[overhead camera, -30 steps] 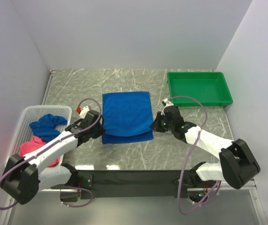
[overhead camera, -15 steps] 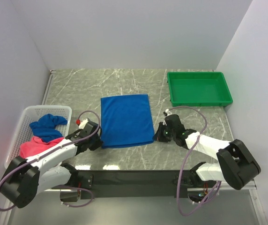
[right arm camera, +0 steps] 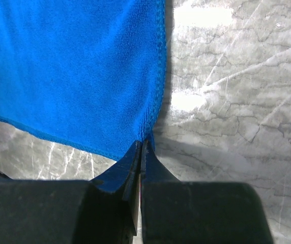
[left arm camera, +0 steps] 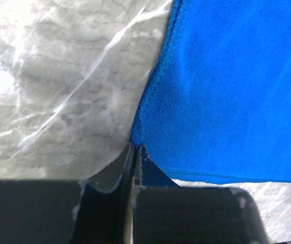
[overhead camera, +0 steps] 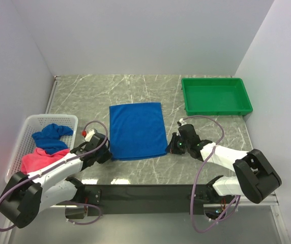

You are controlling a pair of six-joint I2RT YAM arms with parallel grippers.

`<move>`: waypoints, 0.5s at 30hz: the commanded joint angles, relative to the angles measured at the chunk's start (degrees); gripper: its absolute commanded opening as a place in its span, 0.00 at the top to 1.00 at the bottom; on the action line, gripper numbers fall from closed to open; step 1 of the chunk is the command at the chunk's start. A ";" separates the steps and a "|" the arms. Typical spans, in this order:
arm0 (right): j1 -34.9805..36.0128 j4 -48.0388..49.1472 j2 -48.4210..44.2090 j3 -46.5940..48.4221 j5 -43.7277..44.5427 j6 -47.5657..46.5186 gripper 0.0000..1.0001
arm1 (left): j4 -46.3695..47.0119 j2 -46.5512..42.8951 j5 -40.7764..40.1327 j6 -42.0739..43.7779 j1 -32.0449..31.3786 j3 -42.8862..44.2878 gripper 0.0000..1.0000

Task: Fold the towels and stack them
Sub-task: Fold the towel

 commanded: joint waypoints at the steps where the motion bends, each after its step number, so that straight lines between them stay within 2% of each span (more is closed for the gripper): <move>1: -0.35 -1.72 -1.70 3.17 1.42 -1.18 1.00 | -5.47 -1.32 -1.61 0.52 -0.18 2.97 0.99; 8: -0.27 -8.32 -7.50 8.98 2.22 -2.50 1.00 | -16.18 -3.60 -4.52 1.94 -0.18 13.08 0.99; 11: -0.26 -9.82 -10.05 7.67 0.21 -1.80 1.00 | -19.71 -6.67 -3.56 1.15 -0.18 12.83 0.99; 15: -0.18 -9.30 -12.78 3.45 -0.68 0.31 1.00 | -17.10 -11.78 0.92 -0.61 -0.18 7.30 0.99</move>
